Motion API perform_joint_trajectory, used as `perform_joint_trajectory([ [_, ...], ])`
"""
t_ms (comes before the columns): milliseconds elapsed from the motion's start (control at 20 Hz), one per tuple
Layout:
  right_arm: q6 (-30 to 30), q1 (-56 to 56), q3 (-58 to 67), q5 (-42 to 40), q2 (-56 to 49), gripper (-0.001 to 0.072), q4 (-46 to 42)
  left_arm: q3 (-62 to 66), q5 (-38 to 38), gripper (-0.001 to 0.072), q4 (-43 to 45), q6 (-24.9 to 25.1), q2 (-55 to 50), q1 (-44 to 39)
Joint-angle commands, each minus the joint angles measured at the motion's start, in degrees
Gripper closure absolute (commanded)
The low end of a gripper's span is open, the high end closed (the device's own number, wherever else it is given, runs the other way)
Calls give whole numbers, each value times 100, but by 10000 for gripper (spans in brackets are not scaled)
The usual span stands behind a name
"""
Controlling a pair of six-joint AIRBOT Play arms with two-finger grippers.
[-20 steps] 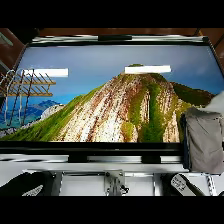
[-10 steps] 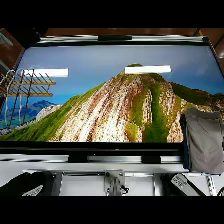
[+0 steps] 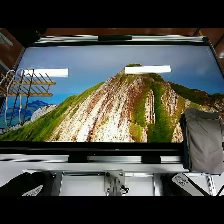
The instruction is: Fold the shirts.
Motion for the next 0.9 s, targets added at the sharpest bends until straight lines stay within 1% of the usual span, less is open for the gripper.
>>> perform_joint_trajectory([
  [0,111,-575,0,-42,-15,635,229,0,4,173,-2,-2,4,4],
  [200,101,-1327,-28,13,-17,635,787,0,4,175,-2,-2,4,4],
  [250,81,-1482,-61,129,-17,635,1027,0,4,205,-2,-2,2,4],
  [350,46,-1727,-170,487,-17,633,1488,0,4,205,-2,-2,4,4],
  [400,-66,-1784,-190,614,-17,599,1631,0,4,205,-2,0,4,4],
  [500,-337,-1773,-188,649,15,136,1663,0,4,204,0,0,4,4],
  [650,-649,-1773,-188,997,308,133,1698,-2,2,204,210,0,2,7],
  [750,-629,-1775,-188,1495,584,133,1843,-2,2,204,407,0,-11,50],
  [850,-627,-1775,-188,2046,879,132,2100,-2,-2,205,404,-2,-59,125],
])
